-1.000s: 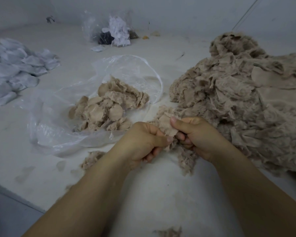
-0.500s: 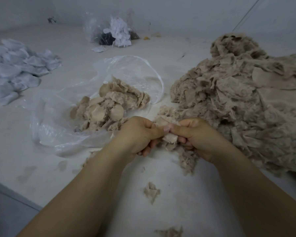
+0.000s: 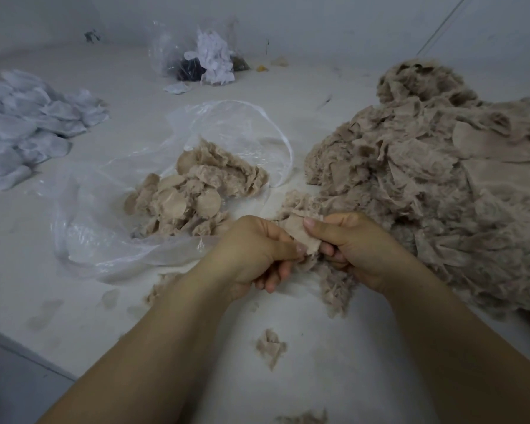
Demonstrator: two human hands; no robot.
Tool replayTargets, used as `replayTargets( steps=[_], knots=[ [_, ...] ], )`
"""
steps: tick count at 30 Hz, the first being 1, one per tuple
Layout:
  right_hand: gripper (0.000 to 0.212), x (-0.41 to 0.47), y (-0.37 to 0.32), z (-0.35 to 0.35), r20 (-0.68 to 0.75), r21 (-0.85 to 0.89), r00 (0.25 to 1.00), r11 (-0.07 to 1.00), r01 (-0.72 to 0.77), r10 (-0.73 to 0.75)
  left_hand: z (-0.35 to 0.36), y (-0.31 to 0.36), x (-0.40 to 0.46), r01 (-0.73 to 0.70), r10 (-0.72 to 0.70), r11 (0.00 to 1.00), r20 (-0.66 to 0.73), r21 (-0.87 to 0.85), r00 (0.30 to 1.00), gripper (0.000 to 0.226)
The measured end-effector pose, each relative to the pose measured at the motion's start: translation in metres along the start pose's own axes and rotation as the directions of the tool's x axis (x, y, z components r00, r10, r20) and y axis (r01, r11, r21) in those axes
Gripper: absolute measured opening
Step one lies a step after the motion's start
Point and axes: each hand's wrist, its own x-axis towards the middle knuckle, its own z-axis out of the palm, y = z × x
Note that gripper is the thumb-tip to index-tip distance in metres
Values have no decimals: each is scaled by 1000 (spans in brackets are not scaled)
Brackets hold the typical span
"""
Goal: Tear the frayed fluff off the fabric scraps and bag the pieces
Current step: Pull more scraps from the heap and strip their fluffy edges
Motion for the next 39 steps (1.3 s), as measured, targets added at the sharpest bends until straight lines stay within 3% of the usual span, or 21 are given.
replayTargets(
  steps=[4, 6, 10, 13, 17, 23, 25, 29, 35, 39],
  knots=[
    [35, 1, 3, 3, -1, -104, 1000, 994, 14, -14, -14, 4, -4, -7, -8, 995, 144, 102, 990, 17],
    [35, 3, 4, 0, -18, -68, 1000, 998, 4, -6, -20, 5, -7, 1, -31, 990, 212, 143, 977, 11],
    [35, 2, 3, -1, 23, -73, 1000, 997, 3, -1, -24, 7, -8, 31, -60, 986, 174, 162, 983, 10],
    [40, 1, 4, 1, 19, -133, 1000, 991, 3, 0, -16, 6, -2, 45, -50, 996, 62, 76, 997, 55],
    [33, 1, 2, -2, 48, -44, 999, 999, -11, 13, -5, -2, 5, -56, 44, 996, -175, -64, 983, 30],
    [34, 1, 2, -1, 53, 12, 999, 1000, -13, 12, -10, -4, 7, -117, 18, 949, -323, -291, 946, 27],
    [34, 1, 2, -3, 58, 15, 998, 1000, -12, 11, -11, -2, 7, -103, 22, 958, -290, -267, 957, 29],
    [34, 0, 2, -2, 83, -44, 996, 999, 17, -14, -3, 1, 2, -54, 44, 994, -93, -99, 995, 25],
    [25, 1, 4, 1, 32, -70, 998, 996, 48, -46, -4, 3, 2, -26, 25, 999, -33, -28, 999, 20],
    [46, 3, 5, 2, -37, -26, 999, 999, 32, -33, -12, 4, 1, 33, -31, 996, 25, -80, 999, 23]
  ],
)
